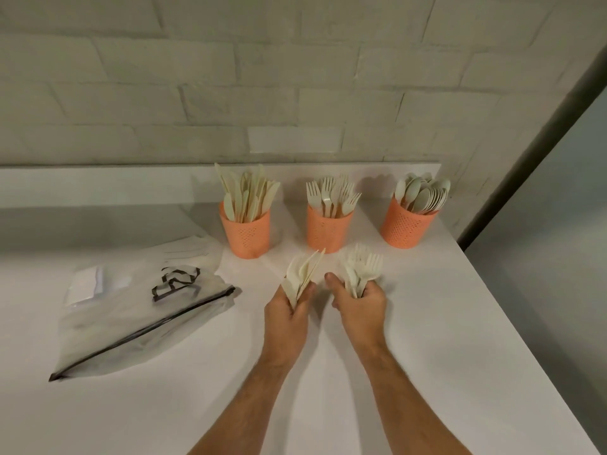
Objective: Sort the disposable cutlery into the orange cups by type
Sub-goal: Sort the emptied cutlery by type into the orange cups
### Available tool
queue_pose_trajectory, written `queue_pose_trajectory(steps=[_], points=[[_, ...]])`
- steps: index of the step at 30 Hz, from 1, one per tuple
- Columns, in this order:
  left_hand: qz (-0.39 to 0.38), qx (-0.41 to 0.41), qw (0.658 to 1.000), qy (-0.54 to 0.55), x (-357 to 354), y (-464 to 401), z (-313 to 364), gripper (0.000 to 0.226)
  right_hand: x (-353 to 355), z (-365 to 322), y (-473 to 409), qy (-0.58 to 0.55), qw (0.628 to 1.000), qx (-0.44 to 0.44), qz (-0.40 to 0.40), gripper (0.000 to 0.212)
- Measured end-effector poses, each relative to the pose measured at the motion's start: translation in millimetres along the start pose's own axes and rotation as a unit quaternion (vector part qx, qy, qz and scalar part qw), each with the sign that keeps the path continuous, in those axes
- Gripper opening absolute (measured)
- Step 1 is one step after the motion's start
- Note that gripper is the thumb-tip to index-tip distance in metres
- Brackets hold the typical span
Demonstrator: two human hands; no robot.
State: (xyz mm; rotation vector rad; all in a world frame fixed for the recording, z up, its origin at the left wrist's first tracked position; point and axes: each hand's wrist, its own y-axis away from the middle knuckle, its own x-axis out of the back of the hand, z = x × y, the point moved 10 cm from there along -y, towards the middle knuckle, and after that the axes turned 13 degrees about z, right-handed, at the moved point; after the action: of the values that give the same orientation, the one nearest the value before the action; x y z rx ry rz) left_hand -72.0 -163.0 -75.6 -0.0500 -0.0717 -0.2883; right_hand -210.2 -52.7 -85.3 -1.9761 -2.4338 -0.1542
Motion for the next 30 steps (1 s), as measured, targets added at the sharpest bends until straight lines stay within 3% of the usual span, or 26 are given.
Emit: queue_pose_trajectory(steps=[4,10,18,21,23,26,30], points=[[0.003,0.053,0.998,0.017,-0.7,-1.0,-9.2,0.006,-9.8,-1.7,-5.6,0.044,0.998,0.033,-0.026,0.009],[0.001,0.196,0.972,0.130,-9.5,1.1,-13.1,0.019,-36.6,-12.9,15.4,0.091,0.979,-0.019,-0.183,0.009],[-0.158,0.348,0.889,0.252,-33.2,34.5,-6.1,0.031,-39.3,-10.9,29.4,0.211,0.963,0.007,-0.169,0.036],[-0.190,0.349,0.889,0.229,-30.7,39.7,-6.5,0.034,-42.2,-0.8,37.2,0.261,0.947,-0.016,-0.188,0.077],[-0.197,0.343,0.894,0.211,-28.9,41.1,-6.3,0.035,-42.3,3.8,42.1,0.326,0.926,-0.010,-0.188,0.093],[-0.209,0.336,0.893,0.216,-28.3,40.6,-3.1,0.037,-41.5,-3.3,47.0,0.407,0.896,0.030,-0.173,0.087],[-0.211,0.272,0.920,0.190,-23.6,31.9,3.4,0.030,-43.4,-5.9,50.8,0.444,0.871,0.044,-0.208,0.088]])
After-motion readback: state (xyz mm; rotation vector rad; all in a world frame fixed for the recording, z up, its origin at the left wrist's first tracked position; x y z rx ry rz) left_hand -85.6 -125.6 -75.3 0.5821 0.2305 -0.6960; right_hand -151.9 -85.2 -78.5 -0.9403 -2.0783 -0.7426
